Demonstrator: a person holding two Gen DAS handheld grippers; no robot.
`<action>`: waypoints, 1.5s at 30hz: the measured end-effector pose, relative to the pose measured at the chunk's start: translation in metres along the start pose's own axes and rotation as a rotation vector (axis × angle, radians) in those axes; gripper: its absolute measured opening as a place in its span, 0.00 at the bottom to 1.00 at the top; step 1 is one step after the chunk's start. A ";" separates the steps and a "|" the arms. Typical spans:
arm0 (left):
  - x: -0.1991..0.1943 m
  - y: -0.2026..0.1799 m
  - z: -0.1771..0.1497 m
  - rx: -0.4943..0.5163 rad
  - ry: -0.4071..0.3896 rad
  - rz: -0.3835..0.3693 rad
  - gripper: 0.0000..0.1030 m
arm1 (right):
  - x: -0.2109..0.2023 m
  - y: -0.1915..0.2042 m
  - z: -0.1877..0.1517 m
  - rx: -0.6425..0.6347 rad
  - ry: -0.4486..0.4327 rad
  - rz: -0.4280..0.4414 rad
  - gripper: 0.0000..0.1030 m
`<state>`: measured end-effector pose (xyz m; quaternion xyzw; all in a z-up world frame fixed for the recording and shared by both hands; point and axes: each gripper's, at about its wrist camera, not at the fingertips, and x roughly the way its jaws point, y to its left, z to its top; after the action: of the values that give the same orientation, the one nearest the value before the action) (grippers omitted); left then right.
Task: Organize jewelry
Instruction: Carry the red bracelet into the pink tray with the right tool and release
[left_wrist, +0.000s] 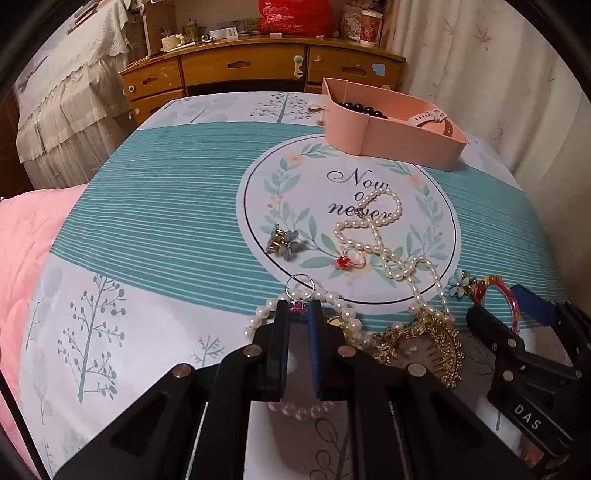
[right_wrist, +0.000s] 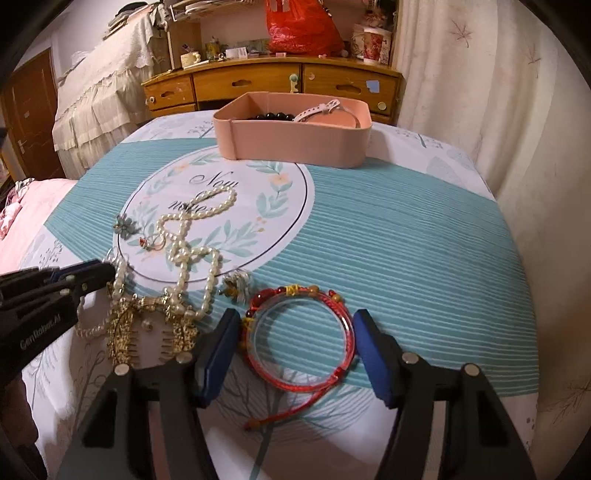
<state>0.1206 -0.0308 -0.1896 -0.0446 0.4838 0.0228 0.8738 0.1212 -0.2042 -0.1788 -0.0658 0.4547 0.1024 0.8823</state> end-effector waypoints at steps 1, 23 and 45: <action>-0.002 0.001 0.000 -0.002 -0.001 0.001 0.07 | -0.001 0.000 0.000 0.001 0.001 0.002 0.61; -0.076 -0.015 0.120 0.091 -0.164 -0.223 0.07 | -0.028 -0.025 0.084 0.067 -0.208 0.055 0.61; -0.011 -0.031 0.198 0.000 -0.191 -0.245 0.54 | 0.016 -0.055 0.201 0.134 -0.320 0.155 0.64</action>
<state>0.2843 -0.0418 -0.0741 -0.1009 0.3894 -0.0798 0.9120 0.3019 -0.2134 -0.0749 0.0454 0.3179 0.1487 0.9353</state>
